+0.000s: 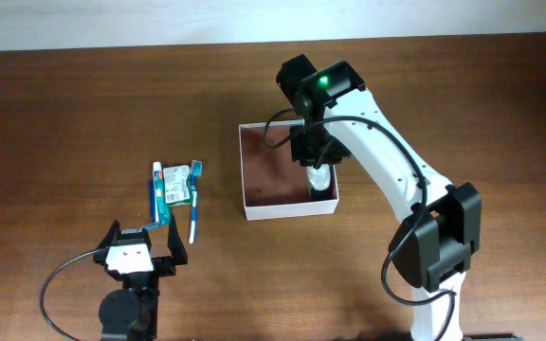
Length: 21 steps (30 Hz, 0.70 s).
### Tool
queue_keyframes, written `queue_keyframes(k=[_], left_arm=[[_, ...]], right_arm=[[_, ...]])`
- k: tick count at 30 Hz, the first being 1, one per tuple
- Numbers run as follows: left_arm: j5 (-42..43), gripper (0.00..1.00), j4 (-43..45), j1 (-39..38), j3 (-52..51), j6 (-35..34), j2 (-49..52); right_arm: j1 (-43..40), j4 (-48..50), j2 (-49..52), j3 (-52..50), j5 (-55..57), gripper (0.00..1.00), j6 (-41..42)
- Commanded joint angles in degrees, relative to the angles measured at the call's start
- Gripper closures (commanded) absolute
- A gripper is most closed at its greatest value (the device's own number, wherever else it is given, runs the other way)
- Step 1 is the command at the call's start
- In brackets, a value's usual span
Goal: Pack container
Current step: 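Open the right gripper and raise it back to the right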
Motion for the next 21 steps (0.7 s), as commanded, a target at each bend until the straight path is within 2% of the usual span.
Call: queue_keyframes(k=[1,4,8,9,14,16,21], left_arm=[[-0.2,0.0,0.2,0.3,-0.5,-0.2,0.0],[-0.2,0.0,0.2,0.3,-0.5,-0.2,0.0],[-0.2,0.0,0.2,0.3,-0.5,-0.2,0.0],[-0.2,0.0,0.2,0.3,-0.5,-0.2,0.0],[-0.2,0.0,0.2,0.3,-0.5,-0.2,0.0],[-0.2,0.0,0.2,0.3,-0.5,-0.2,0.0],[-0.2,0.0,0.2,0.3,-0.5,-0.2,0.0]], right_arm=[[0.2,0.5,-0.7,-0.7,1.3,0.7,0.2],[0.2,0.5,-0.7,-0.7,1.3,0.66,0.2],[0.2,0.5,-0.8,-0.7,1.3,0.43,0.2],[0.2,0.5,-0.8,-0.7,1.3,0.4,0.2],[0.2,0.1,-1.0,-0.2,1.3,0.32,-0.3],[0.0,-0.6,-1.0,1.3,1.4,0.25,-2.5],[-2.4,-4.8,-1.0,11.3,3.9,0.23,-2.9]])
